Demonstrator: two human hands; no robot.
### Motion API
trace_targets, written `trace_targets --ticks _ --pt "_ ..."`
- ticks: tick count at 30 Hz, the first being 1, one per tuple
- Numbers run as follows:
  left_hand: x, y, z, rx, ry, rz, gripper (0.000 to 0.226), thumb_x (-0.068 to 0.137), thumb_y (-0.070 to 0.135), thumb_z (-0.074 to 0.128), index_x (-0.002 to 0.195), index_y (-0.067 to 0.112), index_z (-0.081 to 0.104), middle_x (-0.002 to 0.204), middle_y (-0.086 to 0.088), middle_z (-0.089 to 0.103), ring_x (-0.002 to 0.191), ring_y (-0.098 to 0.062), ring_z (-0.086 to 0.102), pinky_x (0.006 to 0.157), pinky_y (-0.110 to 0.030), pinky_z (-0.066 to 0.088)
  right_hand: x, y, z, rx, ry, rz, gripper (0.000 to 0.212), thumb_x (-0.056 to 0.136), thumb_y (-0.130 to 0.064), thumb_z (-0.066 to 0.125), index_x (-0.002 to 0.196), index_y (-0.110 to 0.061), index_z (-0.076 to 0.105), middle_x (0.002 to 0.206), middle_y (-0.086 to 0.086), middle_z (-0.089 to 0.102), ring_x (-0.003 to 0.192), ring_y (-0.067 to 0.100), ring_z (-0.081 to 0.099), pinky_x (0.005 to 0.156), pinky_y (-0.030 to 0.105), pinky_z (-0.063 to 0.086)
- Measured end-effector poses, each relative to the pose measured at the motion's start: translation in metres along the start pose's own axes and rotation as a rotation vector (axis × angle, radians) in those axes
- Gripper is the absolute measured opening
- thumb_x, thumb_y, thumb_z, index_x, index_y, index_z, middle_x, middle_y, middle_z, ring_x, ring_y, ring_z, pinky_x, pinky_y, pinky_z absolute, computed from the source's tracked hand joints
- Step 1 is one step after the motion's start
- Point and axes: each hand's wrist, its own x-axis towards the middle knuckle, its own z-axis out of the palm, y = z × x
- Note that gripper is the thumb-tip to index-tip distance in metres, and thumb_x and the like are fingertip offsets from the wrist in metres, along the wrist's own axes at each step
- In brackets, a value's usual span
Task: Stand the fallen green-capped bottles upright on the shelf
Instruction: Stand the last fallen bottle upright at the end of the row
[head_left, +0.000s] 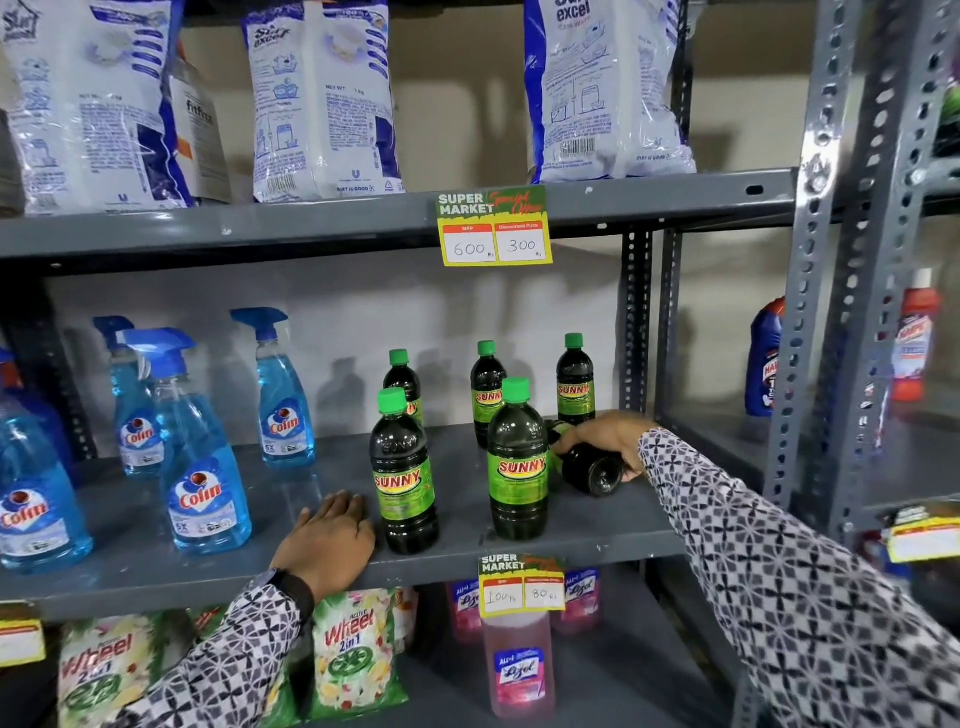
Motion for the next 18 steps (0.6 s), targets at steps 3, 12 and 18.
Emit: trace_targets --ticks 3,12,18 --pt "0.002 -0.003 0.003 0.045 0.018 0.023 0.06 0.108 0.037 0.016 0.164 0.016 0.021 0.174 -0.011 0.018 0.163 -0.028 0.015 0.131 -0.053 0.015 -0.006 0.011 -0.006 0.263 0.068 -0.154 0.065 0.067 -0.02 0.1 0.119 0.002 0.066 0.101 0.022 0.079 0.079 0.034 0.081 0.066 0.041 0.067" --pt "0.001 -0.005 0.003 0.155 -0.003 0.048 0.058 0.109 0.029 0.024 0.163 0.012 0.022 0.174 -0.015 0.018 0.162 -0.033 0.015 0.129 -0.058 0.018 -0.039 0.043 0.019 0.202 0.456 -0.531 0.071 0.063 -0.026 0.102 0.113 -0.021 0.052 0.1 -0.009 0.068 0.092 0.013 0.067 0.082 0.029 0.05" --pt "-0.007 0.006 -0.002 0.268 -0.009 0.072 0.057 0.11 0.028 0.024 0.163 0.008 0.021 0.173 -0.018 0.017 0.162 -0.037 0.014 0.129 -0.06 0.019 -0.032 0.06 0.029 0.169 0.539 -0.501 0.083 0.057 -0.039 0.104 0.115 -0.025 0.047 0.1 -0.008 0.067 0.097 0.018 0.069 0.088 0.034 0.055"
